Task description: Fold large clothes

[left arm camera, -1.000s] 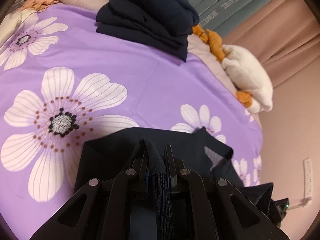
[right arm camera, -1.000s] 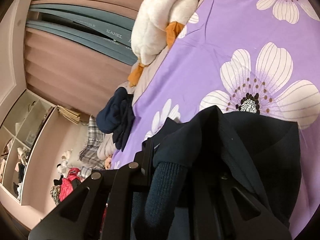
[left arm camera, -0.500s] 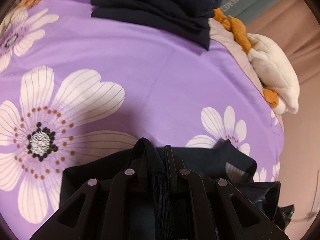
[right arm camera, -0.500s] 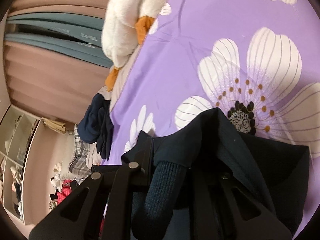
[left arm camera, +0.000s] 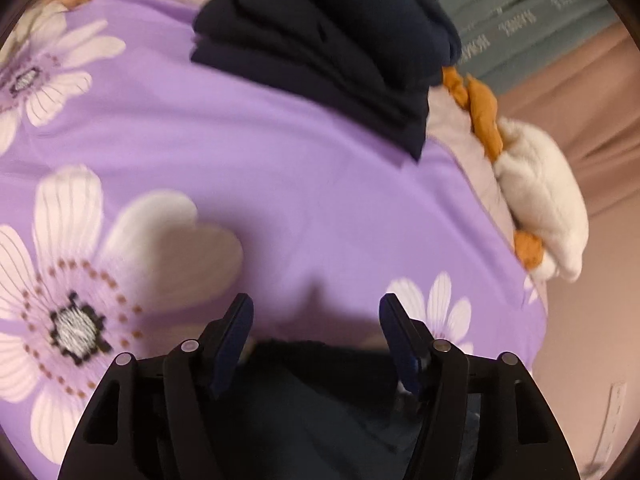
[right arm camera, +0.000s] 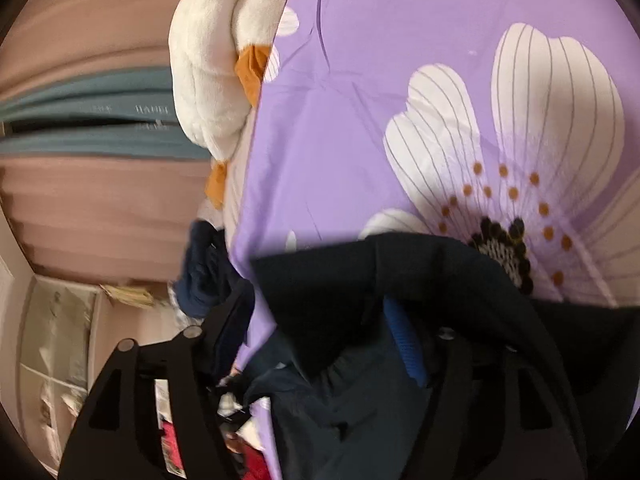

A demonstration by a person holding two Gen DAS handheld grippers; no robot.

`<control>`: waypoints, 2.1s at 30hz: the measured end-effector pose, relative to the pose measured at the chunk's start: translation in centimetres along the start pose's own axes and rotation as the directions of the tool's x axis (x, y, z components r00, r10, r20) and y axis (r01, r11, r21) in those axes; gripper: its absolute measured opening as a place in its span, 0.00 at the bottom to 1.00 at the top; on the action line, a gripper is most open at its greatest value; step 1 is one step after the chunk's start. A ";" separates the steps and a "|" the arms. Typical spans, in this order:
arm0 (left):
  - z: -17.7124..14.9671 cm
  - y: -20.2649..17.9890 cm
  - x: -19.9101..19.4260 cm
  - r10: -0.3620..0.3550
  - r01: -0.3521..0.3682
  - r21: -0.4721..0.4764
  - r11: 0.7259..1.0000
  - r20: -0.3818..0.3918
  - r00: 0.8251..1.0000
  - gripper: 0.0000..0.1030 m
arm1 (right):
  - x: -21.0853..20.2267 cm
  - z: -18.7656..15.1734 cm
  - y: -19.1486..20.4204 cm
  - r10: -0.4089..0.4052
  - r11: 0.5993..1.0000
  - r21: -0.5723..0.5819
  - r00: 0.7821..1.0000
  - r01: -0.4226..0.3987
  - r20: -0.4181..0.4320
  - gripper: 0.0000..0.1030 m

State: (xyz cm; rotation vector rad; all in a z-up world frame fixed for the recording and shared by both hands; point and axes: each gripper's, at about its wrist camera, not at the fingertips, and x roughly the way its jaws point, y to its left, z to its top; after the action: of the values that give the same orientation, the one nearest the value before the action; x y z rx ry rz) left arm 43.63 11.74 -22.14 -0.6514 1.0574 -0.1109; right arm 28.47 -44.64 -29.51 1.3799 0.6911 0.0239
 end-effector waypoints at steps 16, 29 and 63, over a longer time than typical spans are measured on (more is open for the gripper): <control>-7.1 -2.5 1.4 0.067 -0.038 0.383 0.923 -0.062 0.996 0.66 | 8.9 -10.9 12.0 -0.360 0.480 -0.870 0.930 0.110 -0.081 0.60; -12.1 -4.4 2.8 0.065 0.001 0.560 0.829 -0.098 0.993 0.66 | 19.5 -14.0 13.0 -0.549 0.118 -0.992 0.829 -0.046 -0.104 0.58; -19.2 -2.6 -3.9 0.117 -0.116 0.683 0.721 0.044 0.992 0.80 | 6.5 -17.5 11.0 -0.459 0.261 -0.951 0.888 0.165 0.029 0.37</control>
State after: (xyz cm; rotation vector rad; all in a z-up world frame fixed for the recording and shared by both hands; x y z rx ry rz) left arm 26.18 2.59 -23.95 0.0987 0.9631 -0.3762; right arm 29.72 -24.01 -22.94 0.0276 0.9461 0.2599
